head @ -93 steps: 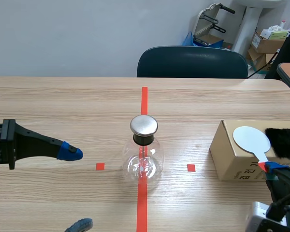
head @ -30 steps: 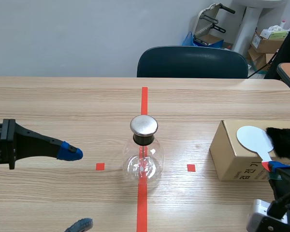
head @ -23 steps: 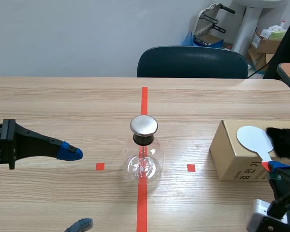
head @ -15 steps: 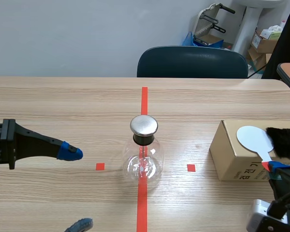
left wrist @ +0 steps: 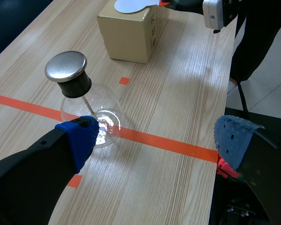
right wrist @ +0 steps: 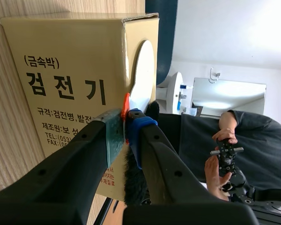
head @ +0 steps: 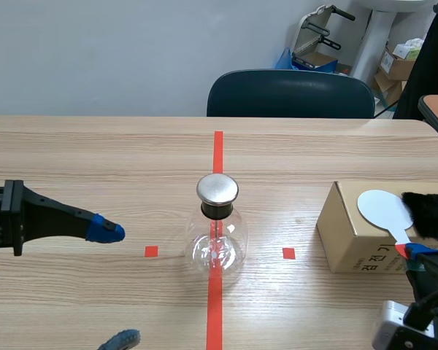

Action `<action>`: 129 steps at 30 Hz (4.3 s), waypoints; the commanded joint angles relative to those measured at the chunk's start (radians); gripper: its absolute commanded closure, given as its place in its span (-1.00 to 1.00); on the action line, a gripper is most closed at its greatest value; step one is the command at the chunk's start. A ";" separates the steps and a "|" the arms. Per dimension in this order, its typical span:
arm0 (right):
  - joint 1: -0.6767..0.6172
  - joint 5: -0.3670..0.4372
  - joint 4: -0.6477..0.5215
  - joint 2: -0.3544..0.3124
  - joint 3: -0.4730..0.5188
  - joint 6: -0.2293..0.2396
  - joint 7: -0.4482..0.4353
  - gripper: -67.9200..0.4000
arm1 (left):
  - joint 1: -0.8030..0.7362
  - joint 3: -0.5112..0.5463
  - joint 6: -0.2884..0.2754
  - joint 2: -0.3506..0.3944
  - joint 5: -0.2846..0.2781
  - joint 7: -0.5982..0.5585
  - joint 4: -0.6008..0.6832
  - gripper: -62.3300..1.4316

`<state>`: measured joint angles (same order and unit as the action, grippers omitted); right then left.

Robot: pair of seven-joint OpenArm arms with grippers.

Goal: Do the electroscope experiment

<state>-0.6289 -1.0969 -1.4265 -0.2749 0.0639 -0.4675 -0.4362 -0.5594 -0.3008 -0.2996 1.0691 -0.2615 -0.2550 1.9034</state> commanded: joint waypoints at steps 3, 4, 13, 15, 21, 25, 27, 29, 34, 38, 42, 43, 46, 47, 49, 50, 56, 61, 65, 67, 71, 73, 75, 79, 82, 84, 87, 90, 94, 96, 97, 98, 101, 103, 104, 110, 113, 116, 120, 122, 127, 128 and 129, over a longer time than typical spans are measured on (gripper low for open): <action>0.014 0.001 -0.008 -0.014 0.011 -0.011 0.005 0.97 | -0.005 0.000 0.002 -0.008 -0.007 -0.010 0.007 -0.71; 0.014 0.001 -0.008 -0.014 0.011 -0.011 0.005 0.97 | -0.005 0.000 0.002 -0.008 -0.007 -0.010 0.007 -0.71; 0.014 0.001 -0.008 -0.013 0.011 -0.011 0.004 0.97 | -0.005 0.000 0.002 -0.008 -0.007 -0.011 0.007 -0.71; 0.014 0.001 -0.008 -0.013 0.011 -0.011 0.004 0.97 | -0.005 0.000 0.002 -0.008 -0.007 -0.011 0.007 -0.71; 0.014 0.001 -0.008 -0.013 0.011 -0.011 0.004 0.97 | -0.005 0.000 0.002 -0.008 -0.007 -0.010 0.007 -0.71; 0.014 0.001 -0.008 -0.013 0.011 -0.011 0.004 0.97 | -0.005 0.000 0.002 -0.008 -0.007 -0.010 0.007 -0.71; 0.014 0.001 -0.008 -0.014 0.011 -0.011 0.004 0.97 | -0.005 0.000 0.002 -0.008 -0.007 -0.010 0.007 -0.71; 0.014 0.001 -0.008 -0.014 0.011 -0.011 0.004 0.97 | -0.005 0.000 0.002 -0.010 -0.007 -0.010 0.007 -0.71; 0.014 0.001 -0.018 -0.016 0.014 -0.017 0.005 0.97 | -0.005 0.000 0.019 -0.037 0.026 -0.005 0.007 -0.71; 0.014 0.001 -0.066 -0.016 0.015 -0.042 0.031 0.97 | -0.005 0.000 0.025 -0.061 0.028 0.019 0.007 -0.71; 0.014 0.002 -0.137 -0.016 0.013 -0.042 0.042 0.97 | -0.005 0.000 0.025 -0.075 0.050 0.019 0.007 -0.71; 0.014 0.004 -0.156 -0.015 0.013 -0.042 0.042 0.97 | -0.005 0.000 0.025 -0.074 0.050 0.019 0.007 -0.71; 0.017 0.004 -0.202 -0.013 0.011 -0.042 0.041 0.97 | -0.005 0.000 0.025 -0.074 0.049 0.012 0.007 -0.71; 0.021 0.003 -0.214 -0.013 0.003 -0.047 0.042 0.97 | -0.005 0.000 0.025 -0.074 0.049 0.011 0.007 -0.71; 0.046 -0.006 -0.218 -0.013 -0.023 -0.066 0.063 0.97 | -0.005 0.000 0.025 -0.074 0.049 -0.003 0.007 -0.68; 0.059 -0.022 -0.218 -0.013 -0.042 -0.068 0.090 0.97 | -0.005 0.000 0.025 -0.074 0.049 -0.016 0.006 -0.68; 0.135 -0.115 -0.217 -0.017 -0.196 -0.080 0.279 0.97 | 0.056 -0.040 0.025 -0.106 0.038 -0.048 -0.066 -0.42; 0.165 -0.200 -0.215 -0.022 -0.309 -0.092 0.394 0.97 | 0.170 -0.143 0.025 -0.198 0.045 -0.055 -0.215 0.08; 0.166 -0.259 -0.215 -0.021 -0.365 -0.094 0.449 0.97 | 0.267 -0.224 0.033 -0.263 0.068 -0.068 -0.341 0.40; 0.166 -0.267 -0.215 -0.021 -0.385 -0.094 0.469 0.97 | 0.312 -0.255 0.047 -0.296 0.068 -0.068 -0.402 0.53; 0.166 -0.284 -0.211 -0.021 -0.424 -0.094 0.515 0.97 | 0.395 -0.307 0.048 -0.370 0.068 -0.070 -0.516 0.80; 0.166 -0.299 -0.201 -0.021 -0.444 -0.094 0.541 0.97 | 0.432 -0.324 0.050 -0.407 0.068 -0.070 -0.570 0.83; 0.166 -0.315 -0.188 -0.021 -0.465 -0.095 0.570 0.97 | 0.467 -0.335 0.051 -0.439 0.068 -0.070 -0.621 0.83; 0.166 -0.345 -0.165 -0.022 -0.497 -0.105 0.620 0.97 | 0.531 -0.349 0.051 -0.502 0.068 -0.070 -0.718 0.83; 0.166 -0.364 -0.151 -0.022 -0.511 -0.126 0.645 0.97 | 0.569 -0.350 0.057 -0.547 0.074 -0.069 -0.783 0.83; 0.166 -0.364 -0.142 -0.022 -0.519 -0.140 0.661 0.97 | 0.593 -0.350 0.068 -0.576 0.095 -0.068 -0.824 0.83; 0.166 -0.364 -0.126 -0.022 -0.533 -0.146 0.679 0.97 | 0.621 -0.350 0.070 -0.605 0.128 -0.070 -0.874 0.83; 0.166 -0.364 -0.119 -0.022 -0.541 -0.147 0.698 0.97 | 0.638 -0.350 0.069 -0.617 0.127 -0.078 -0.908 0.83; 0.166 -0.364 -0.119 -0.021 -0.541 -0.147 0.708 0.97 | 0.649 -0.349 0.070 -0.623 0.128 -0.096 -0.927 0.83; 0.166 -0.364 -0.119 -0.021 -0.541 -0.147 0.708 0.97 | 0.652 -0.349 0.071 -0.622 0.127 -0.092 -0.928 0.83; 0.166 -0.364 -0.119 -0.021 -0.541 -0.147 0.708 0.97 | 0.653 -0.349 0.073 -0.622 0.128 -0.092 -0.930 0.83; 0.166 -0.364 -0.119 -0.021 -0.541 -0.147 0.708 0.97 | 0.654 -0.349 0.072 -0.622 0.128 -0.092 -0.932 0.83; 0.166 -0.364 -0.119 -0.021 -0.541 -0.147 0.712 0.97 | 0.654 -0.349 0.072 -0.621 0.128 -0.092 -0.932 0.83; 0.166 -0.364 -0.119 -0.021 -0.541 -0.147 0.712 0.97 | 0.654 -0.349 0.072 -0.621 0.128 -0.092 -0.932 0.83; 0.166 -0.364 -0.119 -0.021 -0.541 -0.147 0.712 0.97 | 0.654 -0.349 0.073 -0.620 0.128 -0.092 -0.932 0.83; 0.166 -0.364 -0.119 -0.021 -0.540 -0.147 0.724 0.97 | 0.654 -0.348 0.073 -0.619 0.128 -0.092 -0.932 0.83; 0.166 -0.364 -0.119 -0.021 -0.540 -0.147 0.727 0.97 | 0.654 -0.348 0.073 -0.619 0.128 -0.092 -0.932 0.83; 0.166 -0.364 -0.119 -0.021 -0.540 -0.147 0.727 0.97 | 0.654 -0.348 0.073 -0.619 0.129 -0.092 -0.932 0.83; 0.166 -0.364 -0.119 -0.021 -0.540 -0.147 0.729 0.97 | 0.654 -0.348 0.073 -0.620 0.129 -0.092 -0.932 0.83; 0.166 -0.364 -0.119 -0.021 -0.540 -0.147 0.729 0.97 | 0.654 -0.348 0.073 -0.620 0.129 -0.093 -0.932 0.83; 0.166 -0.364 -0.119 -0.021 -0.540 -0.147 0.729 0.97 | 0.654 -0.348 0.073 -0.620 0.129 -0.093 -0.932 0.83; 0.166 -0.364 -0.119 -0.021 -0.540 -0.147 0.729 0.97 | 0.654 -0.348 0.073 -0.620 0.129 -0.093 -0.932 0.83; 0.166 -0.364 -0.119 -0.021 -0.540 -0.147 0.729 0.97 | 0.654 -0.348 0.073 -0.620 0.129 -0.093 -0.932 0.83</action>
<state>-0.4660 -1.4597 -1.5341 -0.2859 -0.4828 -0.5991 0.2878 0.0837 -0.6498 -0.2283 0.4496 -0.1242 -0.3344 0.9504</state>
